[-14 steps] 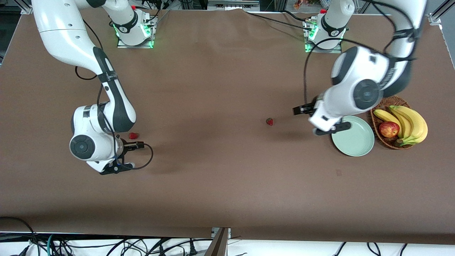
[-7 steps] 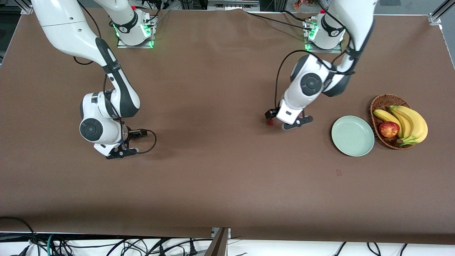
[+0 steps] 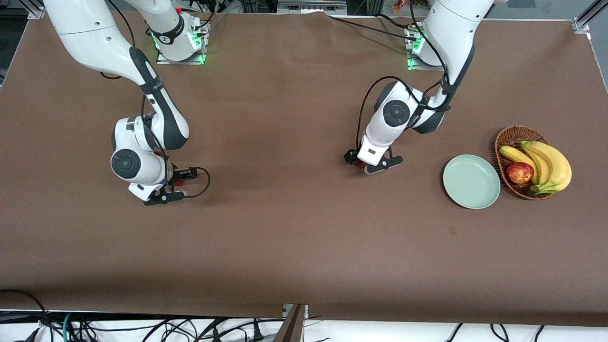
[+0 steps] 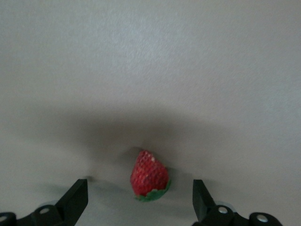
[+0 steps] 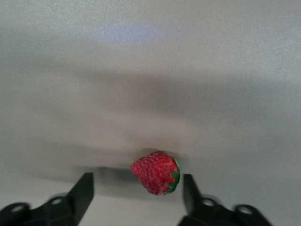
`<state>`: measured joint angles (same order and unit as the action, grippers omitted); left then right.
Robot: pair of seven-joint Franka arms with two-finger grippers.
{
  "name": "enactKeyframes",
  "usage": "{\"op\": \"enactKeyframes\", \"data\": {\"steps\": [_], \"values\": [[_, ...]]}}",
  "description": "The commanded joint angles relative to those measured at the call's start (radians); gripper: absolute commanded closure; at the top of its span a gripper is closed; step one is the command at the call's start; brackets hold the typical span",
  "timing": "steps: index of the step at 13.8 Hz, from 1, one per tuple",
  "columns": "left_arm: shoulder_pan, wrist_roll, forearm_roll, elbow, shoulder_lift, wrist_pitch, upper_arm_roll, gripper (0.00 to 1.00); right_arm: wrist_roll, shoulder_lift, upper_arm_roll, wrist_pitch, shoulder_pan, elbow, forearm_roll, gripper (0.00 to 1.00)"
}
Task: Collect all strawberries into plate
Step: 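Lift the strawberry over the plate while the right gripper grasps another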
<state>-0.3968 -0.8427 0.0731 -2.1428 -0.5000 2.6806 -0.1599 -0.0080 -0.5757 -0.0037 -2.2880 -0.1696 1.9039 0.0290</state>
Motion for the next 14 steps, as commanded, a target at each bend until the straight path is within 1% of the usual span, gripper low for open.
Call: {"op": "enactKeyframes", "data": {"steps": [1,2,3,4,5,6,9,10,12,14], "values": [[0.0,-0.015,-0.047,0.021,-0.041,0.059,0.008,0.14,-0.004,0.042,0.002,-0.018,0.008,0.05,-0.008,0.62],[0.0,-0.016,-0.047,0.023,-0.048,0.064,0.008,0.21,-0.004,0.042,0.002,-0.018,0.009,0.05,-0.008,0.73],[0.0,-0.016,-0.049,0.021,-0.046,0.064,0.008,0.28,-0.004,0.042,0.002,-0.016,0.009,0.05,-0.008,0.82],[0.0,-0.015,-0.053,0.018,-0.042,0.064,0.008,0.41,-0.006,0.042,0.002,-0.018,0.009,0.047,-0.008,0.85],[0.0,-0.015,-0.053,0.018,-0.038,0.064,0.01,0.59,-0.004,0.042,0.002,-0.016,0.009,0.04,-0.006,0.86],[0.0,-0.013,-0.053,0.018,-0.035,0.064,0.008,0.73,-0.003,0.04,0.002,-0.018,0.009,0.029,-0.008,0.86],[-0.002,-0.015,-0.055,0.014,-0.02,0.061,0.008,0.99,0.041,0.03,0.011,-0.015,-0.016,-0.052,-0.015,0.86],[0.0,-0.013,-0.055,0.014,-0.012,0.058,0.008,1.0,0.087,0.013,0.013,-0.015,-0.034,-0.083,-0.03,0.86],[0.01,-0.009,-0.055,0.012,0.024,0.041,0.01,1.0,0.187,-0.022,0.013,-0.015,-0.106,-0.146,-0.07,0.86],[0.039,0.005,-0.058,0.026,0.081,-0.072,0.016,1.0,0.346,-0.07,0.013,-0.016,-0.192,-0.227,-0.095,0.86]]}}
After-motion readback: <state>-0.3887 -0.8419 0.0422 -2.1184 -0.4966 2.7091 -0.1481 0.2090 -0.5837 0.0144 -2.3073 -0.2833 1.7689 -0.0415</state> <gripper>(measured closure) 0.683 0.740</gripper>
